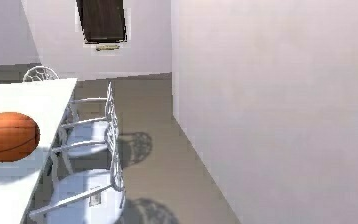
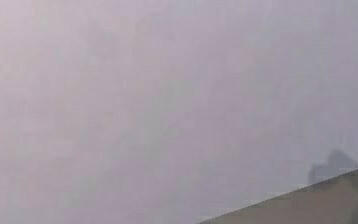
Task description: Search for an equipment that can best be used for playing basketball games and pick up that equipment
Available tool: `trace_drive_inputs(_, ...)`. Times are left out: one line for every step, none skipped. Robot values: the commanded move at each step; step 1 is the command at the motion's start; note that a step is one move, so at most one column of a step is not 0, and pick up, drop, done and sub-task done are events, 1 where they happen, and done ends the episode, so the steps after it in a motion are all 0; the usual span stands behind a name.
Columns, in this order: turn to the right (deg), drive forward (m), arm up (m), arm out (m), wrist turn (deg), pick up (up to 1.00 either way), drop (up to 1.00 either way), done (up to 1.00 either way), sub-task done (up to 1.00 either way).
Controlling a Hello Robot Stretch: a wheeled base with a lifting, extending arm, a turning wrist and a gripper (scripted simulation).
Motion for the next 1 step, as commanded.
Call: trace_drive_inputs(-45.0, 0.0, 0.0, 0.0, 0.0, 0.0, 0.0, 0.0, 0.0)
